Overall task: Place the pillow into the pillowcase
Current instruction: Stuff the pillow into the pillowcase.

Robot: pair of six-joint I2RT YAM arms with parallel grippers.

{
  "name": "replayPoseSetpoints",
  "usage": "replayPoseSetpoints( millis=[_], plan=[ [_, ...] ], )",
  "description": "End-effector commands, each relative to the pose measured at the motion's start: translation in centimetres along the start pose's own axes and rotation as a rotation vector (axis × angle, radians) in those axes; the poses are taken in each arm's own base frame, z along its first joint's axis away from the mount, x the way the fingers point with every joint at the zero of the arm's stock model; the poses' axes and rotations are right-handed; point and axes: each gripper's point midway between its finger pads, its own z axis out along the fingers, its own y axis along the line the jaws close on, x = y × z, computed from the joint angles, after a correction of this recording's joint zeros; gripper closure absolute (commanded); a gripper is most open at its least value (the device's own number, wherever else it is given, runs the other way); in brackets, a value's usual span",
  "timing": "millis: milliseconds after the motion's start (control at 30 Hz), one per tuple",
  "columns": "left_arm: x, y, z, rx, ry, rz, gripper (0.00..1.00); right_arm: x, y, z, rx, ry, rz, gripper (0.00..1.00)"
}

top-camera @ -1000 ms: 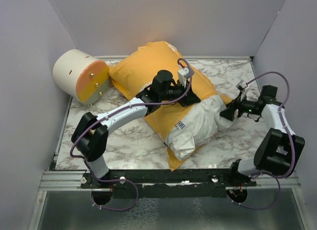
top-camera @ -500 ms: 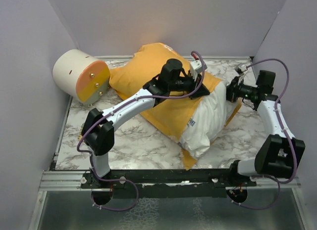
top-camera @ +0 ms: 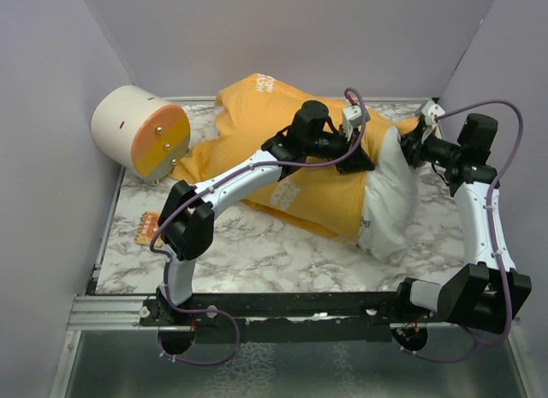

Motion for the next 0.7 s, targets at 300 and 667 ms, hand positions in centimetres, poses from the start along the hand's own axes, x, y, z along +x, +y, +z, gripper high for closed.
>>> replayPoseSetpoints(
  millis=[300,667],
  plan=[
    [2.0,-0.8,-8.2,-0.264,-0.062,-0.038,0.47,5.5,5.7,-2.5,-0.182,0.258,-0.074,0.44],
    [14.1,-3.4,-15.6,-0.422,-0.022,-0.401,0.28,-2.7,3.4,-5.4,-0.033,0.267,-0.334,0.05]
  ],
)
